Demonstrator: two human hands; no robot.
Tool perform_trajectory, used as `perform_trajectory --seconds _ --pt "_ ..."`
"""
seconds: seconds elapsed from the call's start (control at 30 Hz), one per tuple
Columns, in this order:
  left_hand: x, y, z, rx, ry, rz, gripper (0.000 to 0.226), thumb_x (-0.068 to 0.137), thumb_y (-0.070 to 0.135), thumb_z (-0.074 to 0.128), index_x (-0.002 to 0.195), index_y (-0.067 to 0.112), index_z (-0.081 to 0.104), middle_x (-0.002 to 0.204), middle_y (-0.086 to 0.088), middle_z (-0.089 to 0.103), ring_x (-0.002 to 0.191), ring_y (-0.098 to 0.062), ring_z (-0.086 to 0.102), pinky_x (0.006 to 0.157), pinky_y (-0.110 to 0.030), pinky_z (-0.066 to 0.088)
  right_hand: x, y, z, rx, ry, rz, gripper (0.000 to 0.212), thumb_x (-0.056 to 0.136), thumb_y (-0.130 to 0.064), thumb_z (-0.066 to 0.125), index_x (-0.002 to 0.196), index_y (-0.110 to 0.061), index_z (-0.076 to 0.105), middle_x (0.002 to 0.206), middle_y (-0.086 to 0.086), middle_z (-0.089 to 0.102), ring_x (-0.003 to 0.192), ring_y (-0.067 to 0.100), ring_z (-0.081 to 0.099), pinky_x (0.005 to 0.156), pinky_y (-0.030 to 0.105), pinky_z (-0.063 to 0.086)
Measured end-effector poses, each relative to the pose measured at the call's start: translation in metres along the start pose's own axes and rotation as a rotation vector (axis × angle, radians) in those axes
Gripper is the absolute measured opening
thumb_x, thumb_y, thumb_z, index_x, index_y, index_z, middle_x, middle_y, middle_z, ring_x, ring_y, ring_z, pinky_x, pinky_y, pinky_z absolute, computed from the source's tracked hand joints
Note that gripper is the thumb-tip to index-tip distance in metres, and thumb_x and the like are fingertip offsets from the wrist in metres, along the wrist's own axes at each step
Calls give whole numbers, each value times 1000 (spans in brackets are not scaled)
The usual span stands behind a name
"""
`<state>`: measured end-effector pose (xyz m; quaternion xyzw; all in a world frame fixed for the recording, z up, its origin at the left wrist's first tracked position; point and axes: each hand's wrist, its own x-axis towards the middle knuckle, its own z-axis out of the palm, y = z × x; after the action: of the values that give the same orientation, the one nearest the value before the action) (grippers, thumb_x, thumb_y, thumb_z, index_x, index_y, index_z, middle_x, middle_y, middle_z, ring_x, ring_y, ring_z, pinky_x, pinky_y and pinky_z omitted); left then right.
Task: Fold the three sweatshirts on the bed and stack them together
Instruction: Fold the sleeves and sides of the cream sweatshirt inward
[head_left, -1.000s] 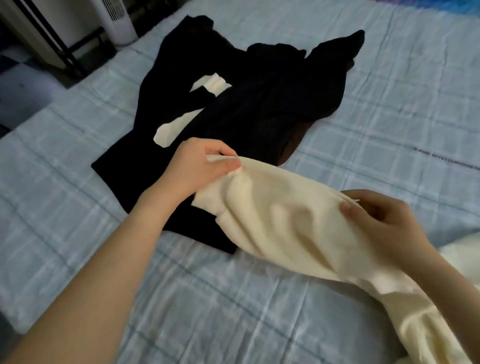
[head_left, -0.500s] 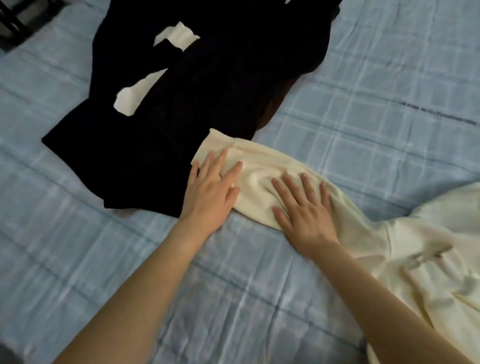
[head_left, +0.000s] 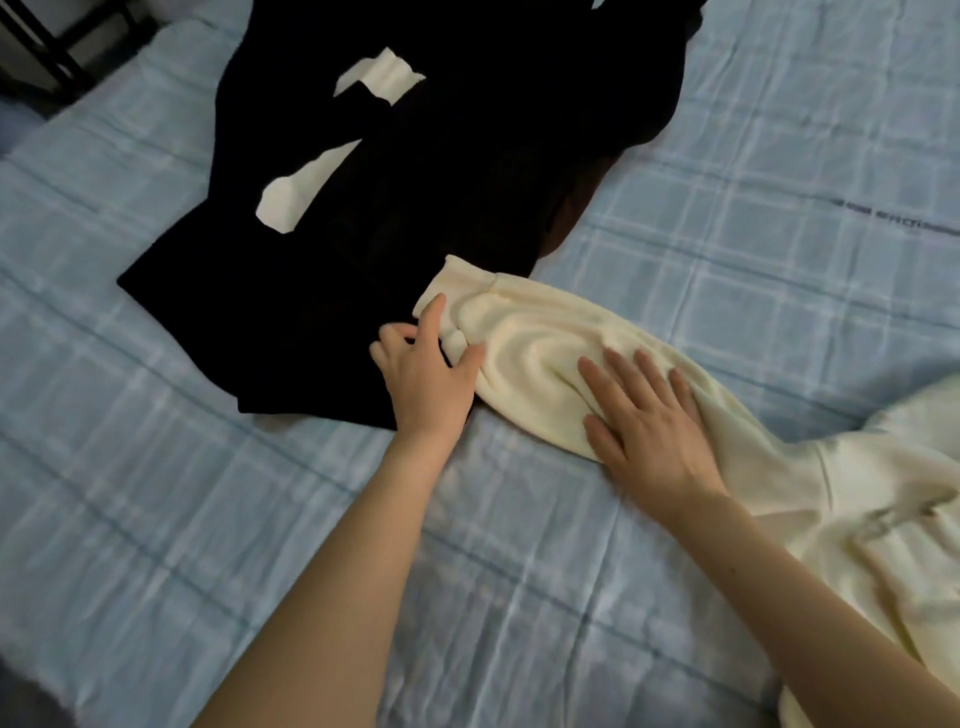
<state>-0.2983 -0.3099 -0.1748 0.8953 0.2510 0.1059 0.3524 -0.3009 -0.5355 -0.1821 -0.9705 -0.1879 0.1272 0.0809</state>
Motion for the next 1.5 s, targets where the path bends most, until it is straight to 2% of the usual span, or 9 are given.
perform_trajectory --seconds 0.2,0.27,0.47,0.67,0.8,0.9,1.1,1.23,1.5 --pt "15 -4 2 278 -88 103 69 85 42 67 146 33 37 141 -22 30 118 -34 29 99 -36 37 -54 25 -15 -139 185 121 58 97 -48 33 152 -33 38 156 4 42 148 36 26 122 55 11" --pt "21 -4 3 159 -167 22 67 85 40 68 146 35 39 147 -16 33 123 -32 28 97 -33 31 -62 38 -10 -123 50 158 60 97 -55 21 155 -40 28 160 0 36 150 35 24 121 56 14" --pt "18 0 -5 20 -19 320 50 78 20 77 127 27 64 135 7 53 125 -15 45 97 -28 34 -55 52 4 -86 8 145 59 96 -58 23 154 -44 29 157 -6 41 145 35 34 115 58 25" --pt "-9 36 -28 -766 -311 63 66 79 1 75 127 43 60 137 23 47 113 1 61 84 -16 52 -56 51 -3 69 56 108 61 93 -62 22 153 -46 27 160 -13 32 150 29 25 120 47 17" --pt "-49 86 -27 -943 -612 23 69 76 3 76 125 48 61 142 15 52 116 -9 64 85 -23 54 -74 48 -45 915 303 27 68 94 -36 66 150 -50 29 154 -29 34 143 -2 32 113 13 26" --pt "-92 127 -10 -959 -848 104 70 75 2 75 130 42 59 139 12 57 118 -20 63 87 -31 56 -98 53 -83 1268 406 -74 75 90 -29 72 148 -55 30 151 -28 40 138 -2 41 109 28 39" --pt "-174 204 28 -933 -1067 194 74 77 1 72 135 43 54 135 12 60 115 -17 63 86 -26 53 -175 115 -118 1369 414 13 61 92 -3 67 145 -27 49 141 -17 58 127 5 57 92 18 52" --pt "-234 248 52 -932 -1166 224 75 78 1 73 138 41 52 141 10 56 126 -14 57 93 -26 51 -242 162 -126 1342 471 116 61 92 -8 68 144 -33 50 141 -20 57 128 8 57 97 29 54" --pt "-386 298 123 -722 -1396 256 77 83 -8 66 144 34 47 147 9 47 129 -11 53 106 -37 47 -398 241 -103 1301 638 420 54 92 3 63 136 -28 58 128 -17 67 117 1 63 84 9 51"
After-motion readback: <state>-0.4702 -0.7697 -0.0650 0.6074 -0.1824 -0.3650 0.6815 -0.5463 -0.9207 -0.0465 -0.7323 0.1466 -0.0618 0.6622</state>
